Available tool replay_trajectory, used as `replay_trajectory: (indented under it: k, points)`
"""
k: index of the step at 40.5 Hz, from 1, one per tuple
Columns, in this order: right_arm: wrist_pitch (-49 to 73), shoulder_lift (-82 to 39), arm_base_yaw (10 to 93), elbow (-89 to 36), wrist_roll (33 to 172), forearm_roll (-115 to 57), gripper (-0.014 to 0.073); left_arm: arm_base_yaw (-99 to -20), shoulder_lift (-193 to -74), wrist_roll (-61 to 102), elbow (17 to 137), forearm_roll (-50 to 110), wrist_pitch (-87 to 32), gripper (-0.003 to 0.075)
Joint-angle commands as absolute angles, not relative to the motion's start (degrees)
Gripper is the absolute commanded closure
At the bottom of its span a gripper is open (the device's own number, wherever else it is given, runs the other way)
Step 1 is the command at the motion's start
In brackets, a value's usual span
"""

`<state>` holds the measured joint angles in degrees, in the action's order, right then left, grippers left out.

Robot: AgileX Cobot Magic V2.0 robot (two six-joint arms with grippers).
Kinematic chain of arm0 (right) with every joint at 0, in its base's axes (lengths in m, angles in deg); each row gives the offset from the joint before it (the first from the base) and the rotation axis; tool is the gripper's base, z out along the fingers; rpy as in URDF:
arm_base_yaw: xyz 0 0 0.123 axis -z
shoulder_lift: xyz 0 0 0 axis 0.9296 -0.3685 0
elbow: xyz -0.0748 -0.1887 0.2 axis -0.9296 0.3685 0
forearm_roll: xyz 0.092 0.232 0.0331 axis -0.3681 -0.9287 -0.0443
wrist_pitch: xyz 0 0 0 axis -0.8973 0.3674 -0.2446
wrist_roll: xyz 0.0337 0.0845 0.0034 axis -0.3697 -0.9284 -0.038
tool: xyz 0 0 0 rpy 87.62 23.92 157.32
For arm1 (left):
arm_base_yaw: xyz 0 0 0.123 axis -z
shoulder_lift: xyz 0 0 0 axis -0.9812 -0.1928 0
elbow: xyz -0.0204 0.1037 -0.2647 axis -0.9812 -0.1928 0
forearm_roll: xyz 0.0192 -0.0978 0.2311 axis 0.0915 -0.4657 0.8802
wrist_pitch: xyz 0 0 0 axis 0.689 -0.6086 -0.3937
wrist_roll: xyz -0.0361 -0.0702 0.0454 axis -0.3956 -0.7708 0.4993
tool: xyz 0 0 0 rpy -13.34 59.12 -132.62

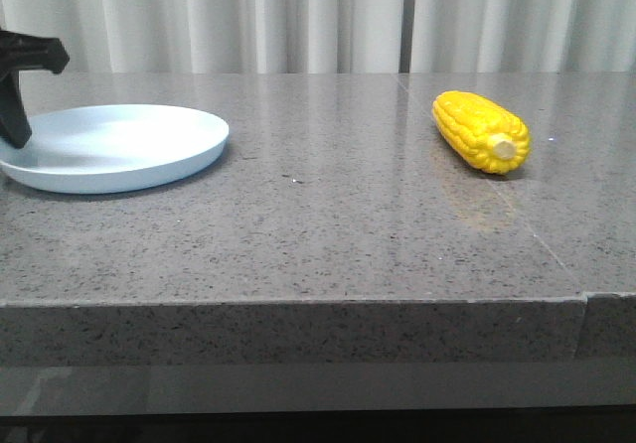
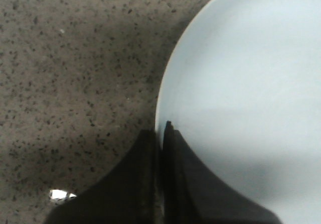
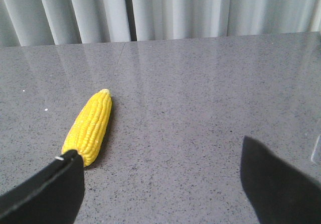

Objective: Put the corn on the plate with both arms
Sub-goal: 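Grasp the pale blue plate rim with the left gripper and slide it toward the corn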

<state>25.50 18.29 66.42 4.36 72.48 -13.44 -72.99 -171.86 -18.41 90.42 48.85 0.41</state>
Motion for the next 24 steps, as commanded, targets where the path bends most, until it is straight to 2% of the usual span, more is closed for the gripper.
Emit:
replay_trajectory:
  k: [1,12,24]
  points:
    - [20.59,17.59,66.72,2.11,72.90,-13.30,-0.0060,-71.08,-167.21,-18.46,94.18,45.68,-1.82,0.0741]
    - [20.59,17.59,66.72,2.11,72.90,-13.30,-0.0060,-64.31,-168.83,-18.36,102.91,38.10,1.89,0.0740]
    - [20.59,17.59,66.72,2.11,72.90,-13.30,-0.0060,-59.53,-175.87,-18.46,104.58,34.84,1.10,0.0740]
